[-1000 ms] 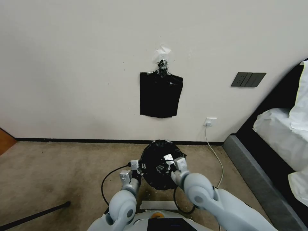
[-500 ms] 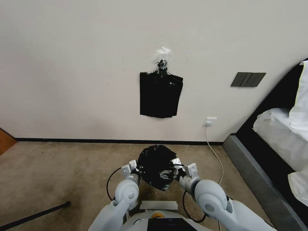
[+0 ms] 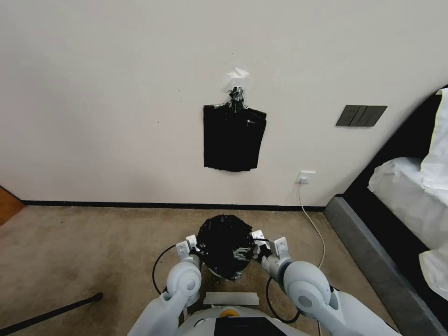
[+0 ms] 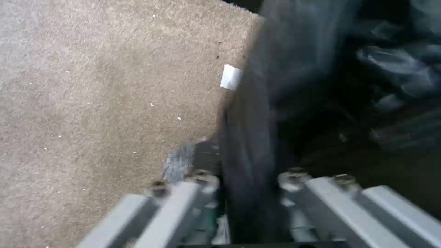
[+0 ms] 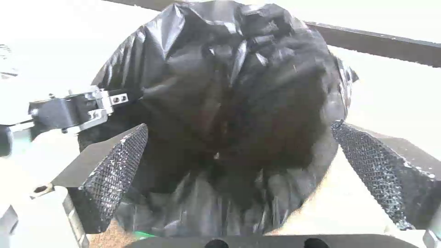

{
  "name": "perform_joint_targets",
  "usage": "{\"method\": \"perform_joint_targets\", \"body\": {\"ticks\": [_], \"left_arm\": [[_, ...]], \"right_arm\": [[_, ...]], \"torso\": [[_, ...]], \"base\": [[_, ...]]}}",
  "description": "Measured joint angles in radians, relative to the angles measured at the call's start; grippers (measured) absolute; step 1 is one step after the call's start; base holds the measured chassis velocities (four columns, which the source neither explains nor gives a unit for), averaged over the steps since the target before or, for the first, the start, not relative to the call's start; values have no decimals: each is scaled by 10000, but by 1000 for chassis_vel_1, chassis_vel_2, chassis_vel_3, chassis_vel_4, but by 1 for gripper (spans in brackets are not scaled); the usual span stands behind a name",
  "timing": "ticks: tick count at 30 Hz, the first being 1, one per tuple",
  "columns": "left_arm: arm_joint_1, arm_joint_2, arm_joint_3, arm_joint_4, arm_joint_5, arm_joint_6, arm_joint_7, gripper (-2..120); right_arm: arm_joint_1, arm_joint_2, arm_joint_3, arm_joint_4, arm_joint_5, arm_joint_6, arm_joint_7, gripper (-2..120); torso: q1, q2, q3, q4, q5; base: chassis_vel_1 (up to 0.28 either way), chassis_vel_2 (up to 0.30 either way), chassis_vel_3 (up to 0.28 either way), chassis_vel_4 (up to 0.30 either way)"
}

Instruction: Place a trash bag onto the trash bin.

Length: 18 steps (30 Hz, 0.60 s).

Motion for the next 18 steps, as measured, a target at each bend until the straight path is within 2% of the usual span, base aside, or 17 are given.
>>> {"method": "perform_joint_targets", "body": {"ticks": [1,4,6,7,8,9,11,12,14,15,16,18], "left_arm": [[56,85,-30,-87,0,6,16,29],[95,139,-79,-152,-19,7,42,33],[234,350,-227,-372,-61,9,282,47],[266,400,-253,-419,-57,10,341,49],[464,632,-379,-676,191,-11,779,57],[464,632,-379,-676,191,-11,779,57],[900,973,-614,-991,1425,-491,1895,67],[900,973,-614,-991,1425,-491,1895,67],[1466,1142,-998,-1174,2838,-1786,3293,75],[1774,1130,-1266,-1190,3387,-2553,3959,82],[1774,1130,-1266,-1190,3387,-2553,3959,82],[2194,1011,-1700,-1117,4074,-3495,4755,90]], "right_arm": [[-43,20,35,-1,-3,3,0,100],[-80,46,58,-6,-10,8,0,100],[-262,129,262,5,-26,25,-57,100],[-305,145,321,13,-38,35,-85,100],[-558,244,634,40,-211,179,-310,100],[-558,244,634,40,-211,179,-310,100],[-1196,518,1183,-170,-1610,985,-1173,100],[-1196,518,1183,-170,-1610,985,-1173,100],[-1899,1043,1853,-748,-3694,2298,-2356,100],[-2233,1440,2260,-966,-4291,2903,-2800,100],[-2233,1440,2260,-966,-4291,2903,-2800,100],[-2701,2004,2768,-1174,-4830,3631,-3291,100]], "torso": [[0,0,0,0,0],[0,0,0,0,0],[0,0,0,-1,-1],[0,0,0,0,-1],[0,0,0,1,-2],[0,0,0,1,-2],[0,1,0,2,-3],[0,1,0,2,-3],[0,0,0,1,2],[0,0,0,-1,1],[0,0,0,-1,1],[0,0,-1,-1,1]], "base": [[0,0,0,0],[0,0,0,0],[0,0,0,0],[0,0,0,0],[0,0,0,0],[0,0,0,0],[0,0,0,0],[0,0,0,0],[0,0,0,0],[0,0,0,0],[0,0,0,0],[0,0,0,0]]}}
